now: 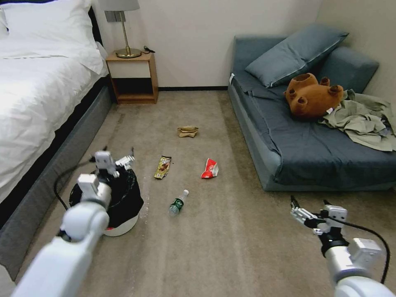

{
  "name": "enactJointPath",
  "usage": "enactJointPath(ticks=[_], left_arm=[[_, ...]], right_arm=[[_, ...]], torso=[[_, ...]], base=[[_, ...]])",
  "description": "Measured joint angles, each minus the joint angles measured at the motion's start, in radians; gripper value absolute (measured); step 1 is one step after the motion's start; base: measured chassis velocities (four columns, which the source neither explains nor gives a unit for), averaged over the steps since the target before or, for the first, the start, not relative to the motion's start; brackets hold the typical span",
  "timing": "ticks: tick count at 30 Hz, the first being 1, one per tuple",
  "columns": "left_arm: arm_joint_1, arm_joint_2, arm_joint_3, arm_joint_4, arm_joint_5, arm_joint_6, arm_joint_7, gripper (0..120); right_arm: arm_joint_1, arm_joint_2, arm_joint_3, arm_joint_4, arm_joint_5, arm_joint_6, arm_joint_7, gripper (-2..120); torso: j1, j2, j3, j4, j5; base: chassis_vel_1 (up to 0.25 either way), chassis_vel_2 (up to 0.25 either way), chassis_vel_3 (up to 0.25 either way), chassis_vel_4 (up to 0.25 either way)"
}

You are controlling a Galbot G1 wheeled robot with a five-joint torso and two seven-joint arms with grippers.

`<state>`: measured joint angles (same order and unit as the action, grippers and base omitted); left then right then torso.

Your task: Pick up the trash bin, then pick up the garbage on the floor and place it into the trash bin.

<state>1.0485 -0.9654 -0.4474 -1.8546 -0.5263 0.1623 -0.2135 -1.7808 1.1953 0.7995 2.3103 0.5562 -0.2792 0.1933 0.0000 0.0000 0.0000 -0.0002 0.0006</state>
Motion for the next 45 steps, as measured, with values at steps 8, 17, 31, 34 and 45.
enactJointPath(ticks=[8,17,31,34,45], left_arm=[[-0.132,0.153,0.028,0.035,-0.154,0.062,-0.065,100],[-0.203,0.288,0.048,0.026,-0.283,0.121,-0.130,98],[-0.129,0.285,0.018,0.036,-0.272,0.129,-0.116,97],[-0.141,0.311,0.021,0.064,-0.320,0.170,-0.135,97],[-0.211,0.397,0.036,0.087,-0.613,0.501,-0.259,99]], right_arm=[[-0.072,-0.096,0.079,0.097,0.174,-0.087,0.061,100],[-0.123,-0.163,0.134,0.167,0.297,-0.150,0.104,100],[-0.026,-0.191,0.034,0.088,0.333,-0.109,0.082,100],[-0.017,-0.184,0.018,0.075,0.308,-0.106,0.080,100],[0.018,-0.161,-0.038,0.020,0.243,-0.100,0.076,100]], torso=[[0.000,0.000,0.000,0.0001,-0.0009],[0.000,0.000,0.000,0.0003,-0.0017],[0.000,0.000,0.000,0.0000,-0.0006],[0.000,0.000,0.000,0.0002,-0.0008],[0.000,0.000,0.000,0.0001,-0.0004]], base=[[0.000,0.000,0.000,0.000],[0.000,0.000,0.000,0.000],[0.000,0.000,0.000,0.000],[0.000,0.000,0.000,0.000],[0.000,0.000,0.000,0.000]])
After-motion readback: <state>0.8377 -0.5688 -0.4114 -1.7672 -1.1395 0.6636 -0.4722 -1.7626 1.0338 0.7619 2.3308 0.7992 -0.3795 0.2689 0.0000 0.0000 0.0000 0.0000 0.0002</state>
